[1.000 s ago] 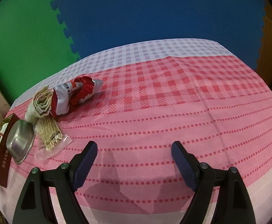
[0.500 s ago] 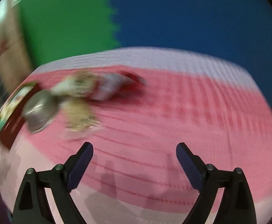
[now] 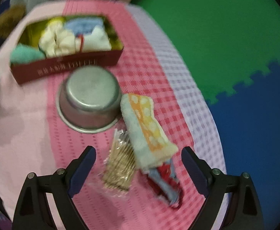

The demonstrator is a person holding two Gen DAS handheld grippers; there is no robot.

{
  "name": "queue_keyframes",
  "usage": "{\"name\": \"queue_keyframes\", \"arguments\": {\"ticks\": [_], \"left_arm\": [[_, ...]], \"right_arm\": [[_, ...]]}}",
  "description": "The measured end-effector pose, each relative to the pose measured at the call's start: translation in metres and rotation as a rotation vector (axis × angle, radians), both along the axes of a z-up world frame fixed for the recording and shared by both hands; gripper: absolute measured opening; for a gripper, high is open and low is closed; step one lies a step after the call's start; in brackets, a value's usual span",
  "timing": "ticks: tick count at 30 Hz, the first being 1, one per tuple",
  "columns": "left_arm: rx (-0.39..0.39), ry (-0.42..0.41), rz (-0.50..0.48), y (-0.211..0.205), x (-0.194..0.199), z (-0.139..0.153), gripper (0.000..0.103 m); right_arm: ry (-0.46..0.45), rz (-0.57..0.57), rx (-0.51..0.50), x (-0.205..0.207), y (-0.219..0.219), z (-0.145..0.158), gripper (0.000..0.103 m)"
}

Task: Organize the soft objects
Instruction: 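Lift the white towel with the left gripper while the right gripper grasps the orange-yellow towel, then lower the white towel into the tin tray and release it with the left gripper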

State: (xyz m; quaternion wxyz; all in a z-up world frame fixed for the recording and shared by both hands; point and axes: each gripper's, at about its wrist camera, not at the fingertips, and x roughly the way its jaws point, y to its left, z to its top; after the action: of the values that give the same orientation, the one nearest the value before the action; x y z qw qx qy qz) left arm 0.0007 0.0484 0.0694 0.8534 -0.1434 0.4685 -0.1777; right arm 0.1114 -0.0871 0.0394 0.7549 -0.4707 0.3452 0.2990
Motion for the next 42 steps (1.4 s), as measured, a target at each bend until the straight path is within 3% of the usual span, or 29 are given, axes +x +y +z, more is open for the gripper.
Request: {"name": "queue_keyframes", "arguments": {"ticks": [13, 14, 15, 16, 19, 29, 35, 42], "left_arm": [[-0.006, 0.033, 0.016, 0.01, 0.012, -0.011, 0.031], [-0.009, 0.039, 0.017, 0.011, 0.013, -0.012, 0.031], [-0.012, 0.042, 0.018, 0.011, 0.013, -0.013, 0.031], [-0.014, 0.044, 0.019, 0.011, 0.013, -0.014, 0.031], [-0.015, 0.05, 0.023, 0.012, 0.015, -0.015, 0.031], [-0.021, 0.025, 0.028, 0.013, 0.011, -0.009, 0.031], [-0.018, 0.002, 0.043, 0.015, 0.003, 0.0, 0.031], [-0.002, -0.023, 0.108, 0.04, -0.011, 0.014, 0.031]], "right_arm": [[0.133, 0.01, -0.18, 0.072, 0.037, -0.04, 0.091], [0.186, -0.007, -0.17, 0.078, 0.039, -0.042, 0.088], [0.226, -0.022, -0.154, 0.082, 0.039, -0.041, 0.068], [0.266, -0.046, -0.133, 0.088, 0.04, -0.04, 0.038], [0.27, -0.103, -0.091, 0.096, 0.036, -0.032, 0.032], [0.324, -0.27, 0.366, 0.091, -0.02, 0.034, 0.031], [0.329, -0.3, 0.695, 0.038, -0.051, 0.072, 0.031], [0.367, -0.318, 1.0, -0.05, -0.075, 0.067, 0.031]]}}
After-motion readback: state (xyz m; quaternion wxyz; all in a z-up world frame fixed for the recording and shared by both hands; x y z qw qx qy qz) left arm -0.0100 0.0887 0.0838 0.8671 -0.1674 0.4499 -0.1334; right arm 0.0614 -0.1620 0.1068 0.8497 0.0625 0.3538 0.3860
